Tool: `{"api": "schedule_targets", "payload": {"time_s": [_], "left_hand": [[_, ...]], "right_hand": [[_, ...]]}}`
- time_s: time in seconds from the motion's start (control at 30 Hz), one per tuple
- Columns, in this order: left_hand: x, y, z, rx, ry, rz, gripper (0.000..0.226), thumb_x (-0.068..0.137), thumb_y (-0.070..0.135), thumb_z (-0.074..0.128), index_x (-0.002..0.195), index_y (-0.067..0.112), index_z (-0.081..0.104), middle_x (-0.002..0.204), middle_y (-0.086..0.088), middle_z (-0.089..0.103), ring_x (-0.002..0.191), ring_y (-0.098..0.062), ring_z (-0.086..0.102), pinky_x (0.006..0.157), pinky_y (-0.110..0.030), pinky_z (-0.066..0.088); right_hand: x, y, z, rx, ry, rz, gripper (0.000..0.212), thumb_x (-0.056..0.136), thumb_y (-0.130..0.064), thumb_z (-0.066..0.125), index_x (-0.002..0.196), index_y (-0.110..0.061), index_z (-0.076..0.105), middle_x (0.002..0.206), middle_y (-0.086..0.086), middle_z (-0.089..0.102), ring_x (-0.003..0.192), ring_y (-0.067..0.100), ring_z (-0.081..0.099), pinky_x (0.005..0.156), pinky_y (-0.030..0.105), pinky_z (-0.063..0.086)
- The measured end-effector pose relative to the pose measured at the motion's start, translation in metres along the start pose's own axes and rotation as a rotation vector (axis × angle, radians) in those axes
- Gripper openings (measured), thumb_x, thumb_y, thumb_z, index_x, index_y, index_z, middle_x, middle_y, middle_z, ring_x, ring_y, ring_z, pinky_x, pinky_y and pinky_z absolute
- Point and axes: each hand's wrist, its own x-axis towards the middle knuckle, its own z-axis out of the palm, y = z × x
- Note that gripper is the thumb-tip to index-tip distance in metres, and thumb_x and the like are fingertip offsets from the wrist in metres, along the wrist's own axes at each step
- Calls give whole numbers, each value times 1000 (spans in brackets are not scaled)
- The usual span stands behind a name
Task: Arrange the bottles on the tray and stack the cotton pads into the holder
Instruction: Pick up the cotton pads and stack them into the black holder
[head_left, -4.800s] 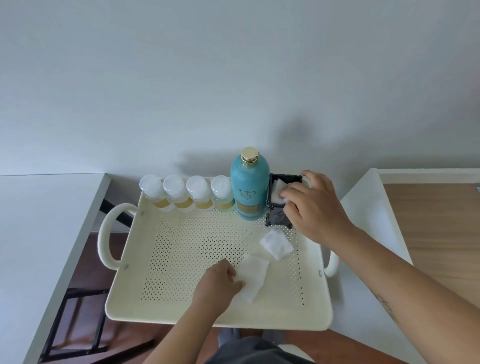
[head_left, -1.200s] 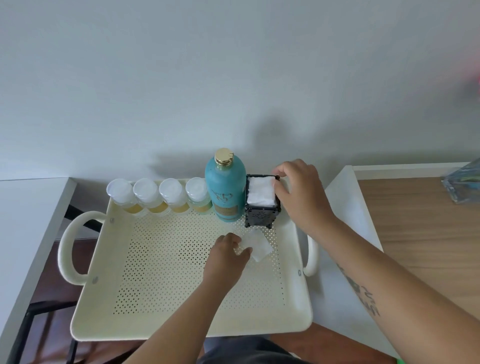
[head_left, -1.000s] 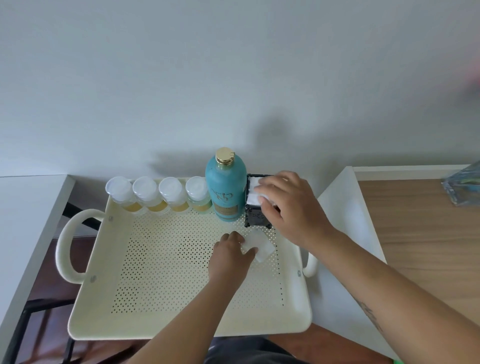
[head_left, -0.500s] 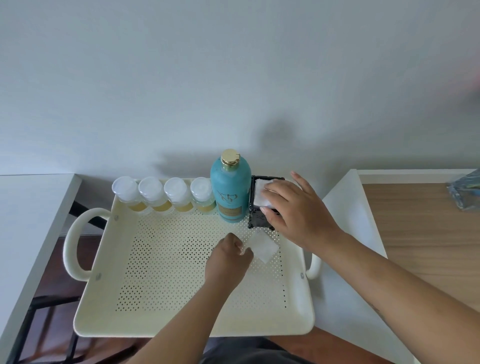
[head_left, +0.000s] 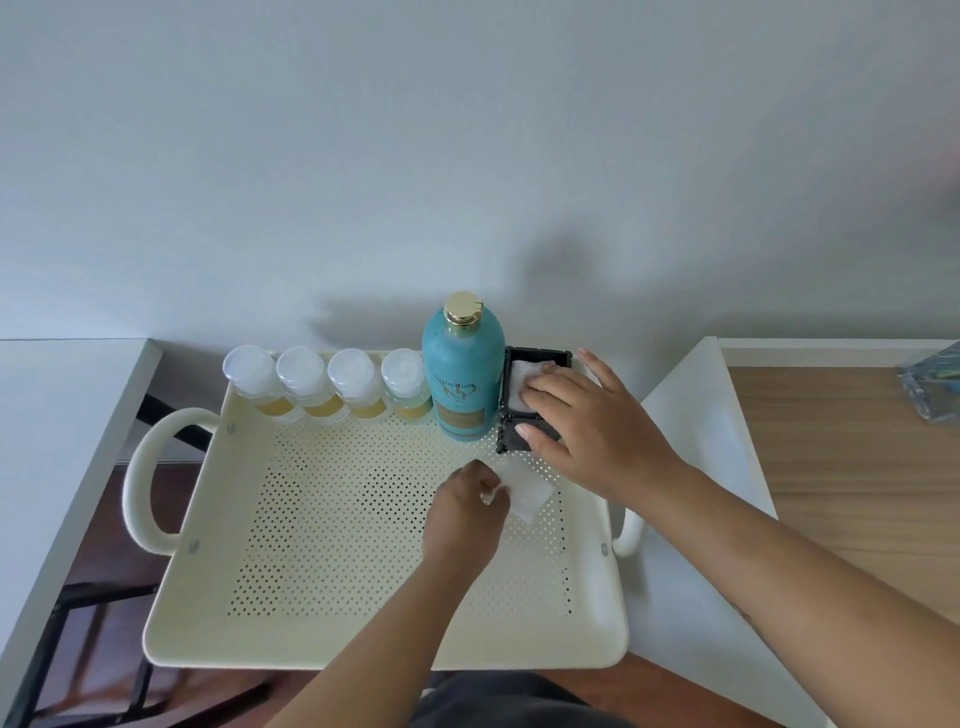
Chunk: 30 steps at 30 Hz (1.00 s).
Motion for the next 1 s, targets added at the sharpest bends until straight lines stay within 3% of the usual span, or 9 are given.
{"api": "schedule_targets", "payload": {"time_s": [0.13, 0.23, 0.37, 0.5, 0.67, 0.8, 1.0], "left_hand": [[-9, -7, -27, -152, -10, 5, 10, 89, 31, 68, 84, 26, 61, 86, 13, 66, 67, -1, 55, 57, -15, 39], [-17, -9, -50, -257, -24, 7, 9, 87, 34, 70, 82, 29, 64, 84, 13, 69, 74, -4, 60, 63, -15, 42], [-25, -10, -70, -352, -22, 7, 8, 85, 34, 73, 82, 29, 67, 84, 16, 71, 77, -1, 63, 68, -19, 43], [-31, -8, -81, -369, -40, 45, 8, 85, 29, 74, 81, 32, 68, 85, 14, 72, 78, -3, 63, 66, -16, 46], [-34, -8, -85, -356, -51, 51, 7, 85, 29, 74, 82, 31, 69, 84, 12, 71, 69, 1, 59, 62, -11, 44], [-35, -8, -88, -370, -65, 60, 10, 85, 28, 74, 81, 35, 68, 85, 12, 72, 61, 5, 55, 59, -6, 43], [-36, -10, -92, -329, -76, 92, 12, 85, 28, 74, 82, 38, 67, 86, 12, 71, 48, 3, 47, 50, -10, 41]], "right_hand": [[-10, -8, -7, 102, 244, 46, 21, 91, -25, 57, 107, -15, 67, 110, 1, 65, 109, 23, 57, 101, 39, 37], [-31, -31, -10, 255, 334, 161, 17, 91, -20, 60, 105, -15, 68, 103, -2, 65, 98, 17, 58, 87, 32, 43], [-46, -64, -12, 673, 127, 457, 15, 92, -24, 59, 105, -21, 66, 99, -13, 62, 89, -2, 53, 77, 10, 38], [-41, -75, -9, 1004, -34, 755, 10, 90, -34, 61, 97, -31, 68, 87, -18, 67, 80, -4, 58, 68, 9, 41], [-40, -75, -9, 1179, -152, 763, 8, 88, -27, 65, 86, -27, 72, 74, -19, 68, 70, -6, 58, 67, 7, 42], [-42, -78, -7, 1184, -175, 783, 11, 88, -26, 64, 79, -28, 70, 67, -16, 63, 64, -3, 54, 61, 7, 40], [-44, -87, -7, 1308, -182, 800, 10, 89, -34, 63, 86, -31, 72, 69, -17, 65, 62, -5, 54, 57, 6, 39]]}}
